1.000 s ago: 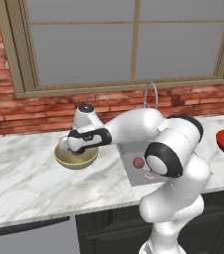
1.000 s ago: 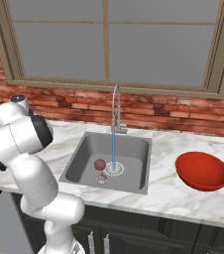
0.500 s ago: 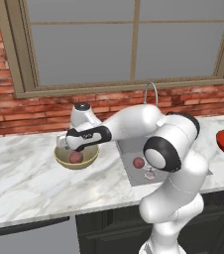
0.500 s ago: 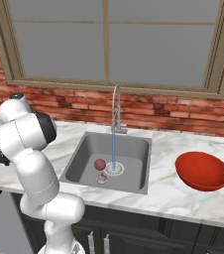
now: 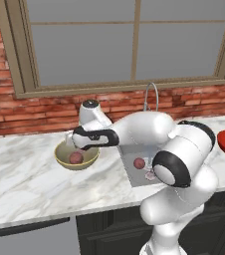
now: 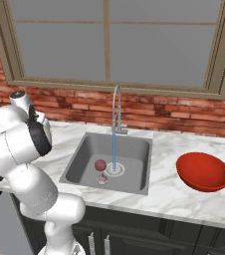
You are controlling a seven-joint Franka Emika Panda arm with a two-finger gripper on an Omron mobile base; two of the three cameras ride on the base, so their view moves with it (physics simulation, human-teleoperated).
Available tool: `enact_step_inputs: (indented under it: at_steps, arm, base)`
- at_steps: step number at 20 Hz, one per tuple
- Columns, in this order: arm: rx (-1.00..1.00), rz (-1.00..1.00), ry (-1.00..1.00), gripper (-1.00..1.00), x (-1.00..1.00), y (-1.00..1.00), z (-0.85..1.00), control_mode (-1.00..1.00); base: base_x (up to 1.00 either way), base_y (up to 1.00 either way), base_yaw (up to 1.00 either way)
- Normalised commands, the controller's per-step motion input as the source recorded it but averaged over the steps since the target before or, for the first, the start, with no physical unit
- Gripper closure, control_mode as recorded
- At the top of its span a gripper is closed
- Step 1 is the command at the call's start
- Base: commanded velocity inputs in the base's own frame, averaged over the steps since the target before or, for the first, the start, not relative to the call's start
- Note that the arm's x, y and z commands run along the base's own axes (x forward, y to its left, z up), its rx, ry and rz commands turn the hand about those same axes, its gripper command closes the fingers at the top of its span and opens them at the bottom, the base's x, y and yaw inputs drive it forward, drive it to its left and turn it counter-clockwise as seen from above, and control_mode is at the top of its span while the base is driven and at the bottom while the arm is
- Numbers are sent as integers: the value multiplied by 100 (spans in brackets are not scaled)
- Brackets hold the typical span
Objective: Pick the onions from the sink and place them in one bowl. Place the garlic in the other bowl. Then turn off the sink faucet.
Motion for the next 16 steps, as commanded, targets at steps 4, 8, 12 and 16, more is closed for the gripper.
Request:
enact_step_inputs:
  at_steps: [4,8,12,16]
  arm:
    - [8,-8,-11,-100,-52,-76,49,-100]
    - [5,-8,-7,-100,-47,-62,45,-100]
    - [0,-9,-1,-100,-38,-55,19,-100]
    - [0,-15,0,-100,-19,-50,4,-100]
  base:
    - [0,0,0]
    - [0,0,0]
    - [0,0,0]
    - [0,0,0]
